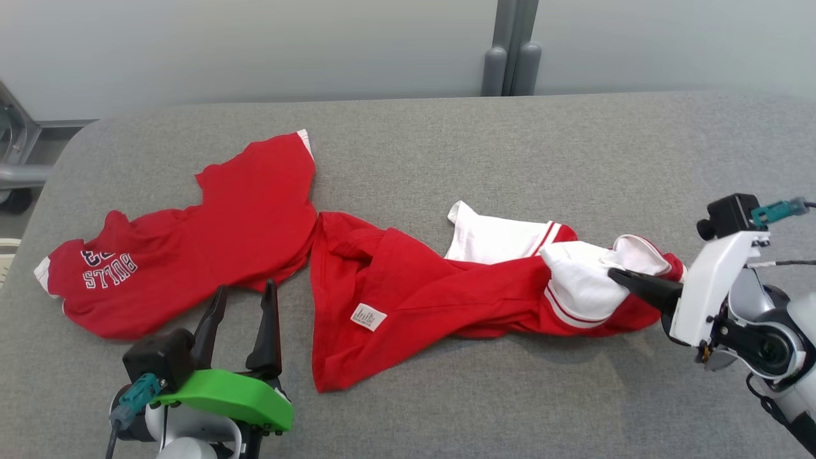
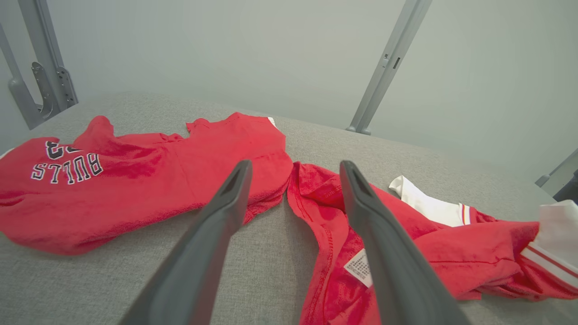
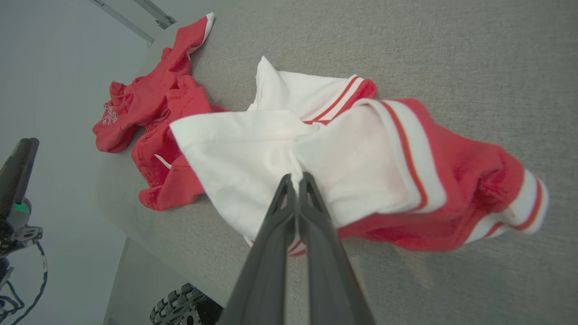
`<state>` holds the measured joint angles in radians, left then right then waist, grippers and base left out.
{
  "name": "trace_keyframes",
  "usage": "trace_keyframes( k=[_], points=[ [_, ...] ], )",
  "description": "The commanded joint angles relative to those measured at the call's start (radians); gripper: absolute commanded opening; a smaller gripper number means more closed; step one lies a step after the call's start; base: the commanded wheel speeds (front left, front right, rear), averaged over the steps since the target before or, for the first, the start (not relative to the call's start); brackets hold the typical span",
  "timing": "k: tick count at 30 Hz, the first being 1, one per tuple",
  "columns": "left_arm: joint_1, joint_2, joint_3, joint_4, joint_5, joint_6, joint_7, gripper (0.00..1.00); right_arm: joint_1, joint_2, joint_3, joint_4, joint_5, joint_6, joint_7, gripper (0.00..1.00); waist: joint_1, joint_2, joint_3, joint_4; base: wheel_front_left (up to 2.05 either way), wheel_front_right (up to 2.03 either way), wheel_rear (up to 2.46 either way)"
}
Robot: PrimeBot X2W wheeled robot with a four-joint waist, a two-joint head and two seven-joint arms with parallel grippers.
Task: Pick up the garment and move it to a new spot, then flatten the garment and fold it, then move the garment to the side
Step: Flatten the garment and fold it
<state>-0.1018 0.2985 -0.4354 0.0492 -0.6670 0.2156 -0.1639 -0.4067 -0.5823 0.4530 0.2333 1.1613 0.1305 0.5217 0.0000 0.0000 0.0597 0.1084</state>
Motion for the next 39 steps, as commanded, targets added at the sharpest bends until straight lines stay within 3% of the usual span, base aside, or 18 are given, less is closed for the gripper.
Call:
trace_keyframes(
  k=[1, 7, 8, 9, 10, 11, 25, 39],
  points=[
    [0.011, 0.005, 0.001, -0.003, 0.000, 0.004, 0.002, 1.00, 0.019, -0.007, -0.006, -0.008, 0.002, 0.000, -0.010, 0.00, 0.0000, 0.0000, -0.006, -0.007, 0.00, 0.00, 0.00],
    [0.017, 0.015, 0.001, -0.010, -0.003, 0.007, 0.005, 1.00, 0.138, -0.025, -0.036, -0.060, -0.007, 0.000, -0.064, 0.00, 0.0000, 0.0000, -0.009, -0.018, 0.00, 0.00, 0.00],
    [0.019, 0.015, 0.001, -0.011, -0.004, 0.008, 0.005, 1.00, 0.156, -0.025, -0.040, -0.064, -0.013, 0.000, -0.072, 0.18, 0.0000, 0.0000, -0.010, -0.020, 0.00, 0.00, 0.00],
    [0.023, 0.016, 0.000, -0.012, -0.005, 0.009, 0.004, 1.00, 0.174, -0.021, -0.045, -0.066, -0.010, 0.000, -0.078, 0.47, 0.0000, 0.0000, -0.011, -0.021, 0.00, 0.00, 0.00],
    [0.026, 0.016, 0.000, -0.012, -0.005, 0.010, 0.004, 1.00, 0.193, -0.013, -0.050, -0.070, 0.000, 0.000, -0.078, 0.93, 0.0000, 0.0000, -0.011, -0.023, 0.00, 0.00, 0.00],
    [0.027, 0.016, 0.000, -0.012, -0.005, 0.010, 0.004, 1.00, 0.207, -0.010, -0.057, -0.074, 0.003, 0.000, -0.080, 1.00, 0.0000, 0.0000, -0.011, -0.024, 0.00, 0.00, 0.00],
    [0.018, 0.022, 0.005, -0.019, -0.014, 0.012, -0.002, 1.00, 0.366, 0.034, -0.206, -0.130, -0.077, 0.000, -0.189, 1.00, 0.0000, 0.0000, 0.011, -0.031, 0.00, 0.00, 0.00],
    [0.031, 0.027, 0.013, -0.026, -0.020, 0.020, -0.017, 1.00, 0.491, 0.171, -0.392, -0.162, -0.285, 0.000, -0.407, 1.00, 0.0000, 0.0000, 0.007, -0.068, 0.00, 0.00, 0.00]
  ],
)
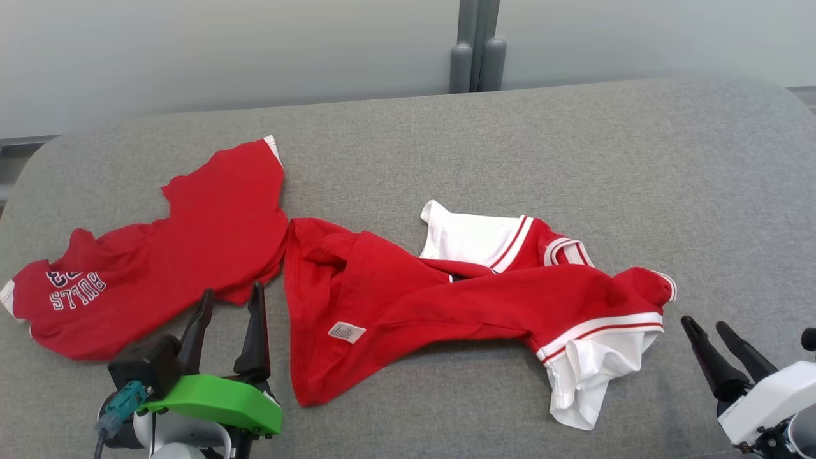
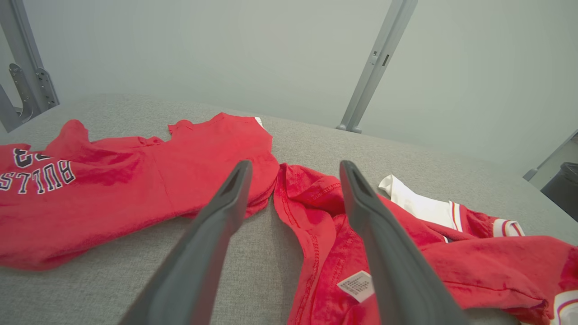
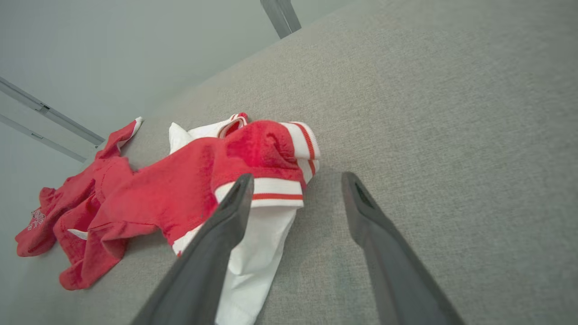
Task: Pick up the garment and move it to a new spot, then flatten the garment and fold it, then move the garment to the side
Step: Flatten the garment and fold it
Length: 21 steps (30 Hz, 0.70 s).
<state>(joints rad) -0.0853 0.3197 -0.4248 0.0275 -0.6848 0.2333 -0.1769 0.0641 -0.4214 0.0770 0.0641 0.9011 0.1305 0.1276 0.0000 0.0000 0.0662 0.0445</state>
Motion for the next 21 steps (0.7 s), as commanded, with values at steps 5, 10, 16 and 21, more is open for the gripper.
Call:
trace_keyframes(
  k=[5, 10, 16, 21],
  points=[
    [0.017, 0.012, 0.009, -0.010, -0.005, 0.006, -0.006, 1.00, 0.036, 0.058, -0.058, 0.000, -0.085, 0.000, -0.035, 1.00, 0.0000, 0.0000, 0.005, -0.013, 0.00, 0.00, 0.00],
    [0.029, 0.019, 0.016, -0.015, -0.010, 0.011, -0.010, 1.00, 0.043, 0.115, -0.085, -0.045, -0.141, 0.000, -0.087, 1.00, 0.0000, 0.0000, 0.001, -0.025, 0.00, 0.00, 0.00],
    [0.057, 0.018, 0.028, -0.023, -0.021, 0.019, -0.026, 1.00, 0.055, 0.181, -0.118, -0.083, -0.263, 0.000, -0.171, 1.00, 0.0000, 0.0000, -0.016, -0.034, 0.00, 0.00, 0.00],
    [0.078, 0.025, 0.041, -0.040, -0.017, 0.026, -0.040, 1.00, 0.062, 0.228, -0.169, -0.141, -0.385, 0.000, -0.222, 1.00, 0.0000, 0.0000, -0.031, -0.039, 0.00, 0.00, 0.00]
  ],
)
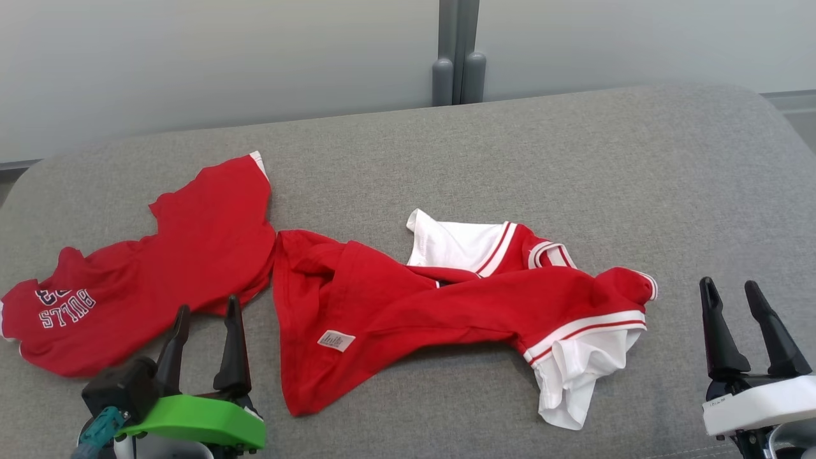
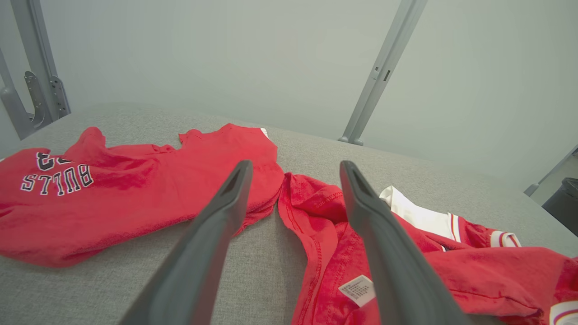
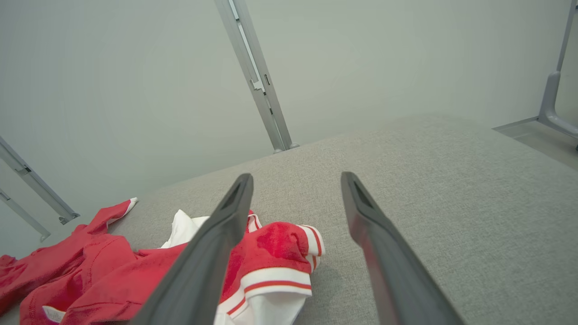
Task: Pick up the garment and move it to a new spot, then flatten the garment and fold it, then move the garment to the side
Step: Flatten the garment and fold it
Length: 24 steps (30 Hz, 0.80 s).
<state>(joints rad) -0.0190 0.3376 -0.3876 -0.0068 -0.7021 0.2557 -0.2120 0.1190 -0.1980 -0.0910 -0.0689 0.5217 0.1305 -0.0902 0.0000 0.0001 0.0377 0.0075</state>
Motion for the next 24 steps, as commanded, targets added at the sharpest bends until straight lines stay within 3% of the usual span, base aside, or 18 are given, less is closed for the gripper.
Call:
trace_keyframes(
  k=[1, 6, 11, 24],
  points=[
    [0.016, 0.009, 0.008, -0.011, 0.004, 0.006, -0.009, 1.00, 0.007, 0.015, -0.007, -0.025, -0.026, 0.000, -0.014, 1.00, 0.0000, -0.0001, -0.005, -0.003, 0.00, 0.00, 0.00],
    [0.038, 0.019, 0.014, -0.031, 0.026, 0.014, -0.023, 1.00, 0.003, 0.043, -0.009, -0.094, -0.135, 0.000, -0.066, 1.00, 0.0000, -0.0001, -0.011, -0.009, 0.00, 0.00, 0.00],
    [0.052, 0.017, 0.019, -0.032, 0.038, 0.013, -0.036, 1.00, 0.018, 0.045, 0.023, -0.089, -0.191, 0.000, -0.073, 1.00, 0.0000, -0.0001, -0.017, -0.008, 0.00, 0.00, 0.00],
    [0.035, 0.005, 0.013, -0.022, 0.034, 0.003, -0.039, 1.00, -0.008, 0.043, 0.039, -0.076, -0.181, 0.000, -0.041, 1.00, 0.0000, -0.0001, -0.009, 0.001, 0.00, 0.00, 0.00]
  ],
)
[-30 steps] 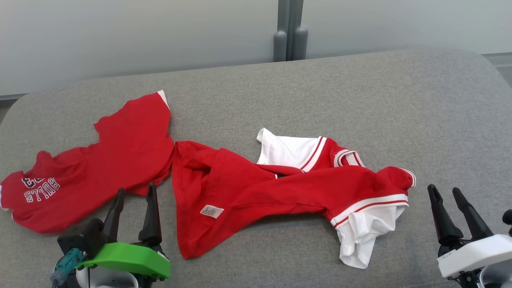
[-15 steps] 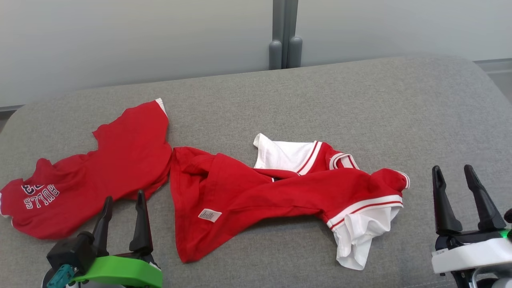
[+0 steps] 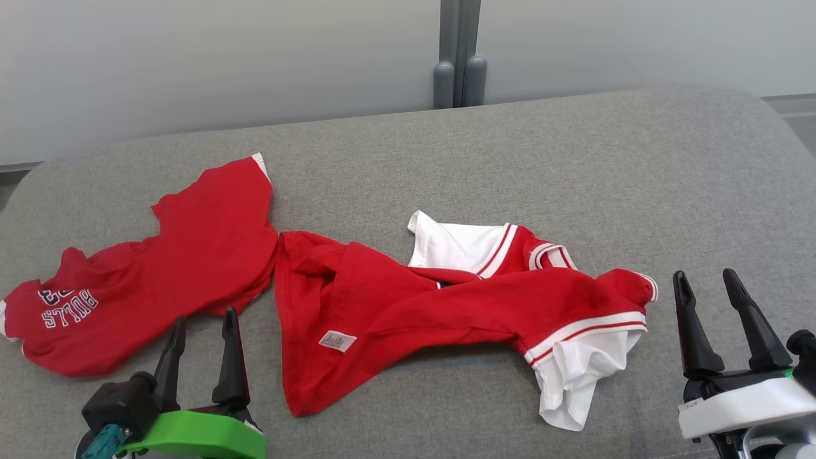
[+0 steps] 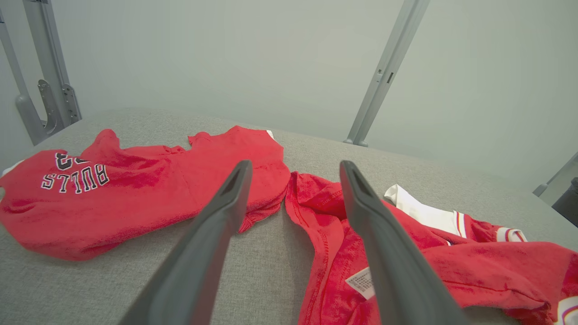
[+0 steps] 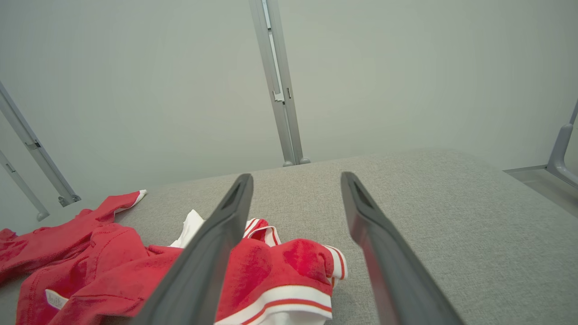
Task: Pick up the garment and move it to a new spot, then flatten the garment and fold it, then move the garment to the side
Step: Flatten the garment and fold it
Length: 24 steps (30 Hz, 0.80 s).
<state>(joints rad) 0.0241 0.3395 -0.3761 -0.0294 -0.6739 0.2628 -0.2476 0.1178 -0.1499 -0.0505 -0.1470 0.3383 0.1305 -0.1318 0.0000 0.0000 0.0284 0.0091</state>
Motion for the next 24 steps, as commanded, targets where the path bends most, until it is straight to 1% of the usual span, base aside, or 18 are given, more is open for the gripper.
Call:
trace_keyframes(
  k=[1, 5, 9, 14, 19, 24],
  points=[
    [-0.008, 0.002, 0.001, 0.003, 0.003, -0.004, -0.002, 1.00, -0.007, -0.006, -0.001, 0.003, 0.004, 0.000, 0.004, 1.00, 0.0000, 0.0000, 0.000, 0.000, 0.00, 0.00, 0.00],
    [0.003, -0.002, -0.015, 0.023, -0.018, -0.014, 0.030, 1.00, -0.005, -0.010, 0.014, 0.009, 0.014, 0.000, 0.021, 1.00, 0.0000, 0.0000, -0.002, 0.001, 0.00, 0.00, 0.00],
    [0.003, -0.015, -0.044, 0.056, -0.041, -0.042, 0.060, 1.00, 0.017, -0.040, 0.083, 0.009, 0.054, 0.000, 0.044, 1.00, 0.0000, 0.0000, -0.003, 0.003, 0.00, 0.00, 0.00],
    [-0.011, -0.026, -0.082, 0.112, -0.053, -0.077, 0.087, 1.00, 0.032, -0.072, 0.138, 0.033, 0.075, 0.000, 0.056, 1.00, 0.0000, 0.0000, 0.008, 0.000, 0.00, 0.00, 0.00],
    [-0.025, -0.034, -0.106, 0.160, -0.061, -0.099, 0.108, 1.00, 0.027, -0.081, 0.193, 0.073, 0.091, 0.000, 0.076, 1.00, 0.0000, 0.0000, 0.022, -0.006, 0.00, 0.00, 0.00],
    [-0.044, -0.055, -0.135, 0.196, -0.067, -0.121, 0.131, 1.00, 0.015, -0.075, 0.243, 0.131, 0.106, 0.000, 0.101, 1.00, 0.0000, 0.0000, 0.038, -0.005, 0.00, 0.00, 0.00]
  ],
)
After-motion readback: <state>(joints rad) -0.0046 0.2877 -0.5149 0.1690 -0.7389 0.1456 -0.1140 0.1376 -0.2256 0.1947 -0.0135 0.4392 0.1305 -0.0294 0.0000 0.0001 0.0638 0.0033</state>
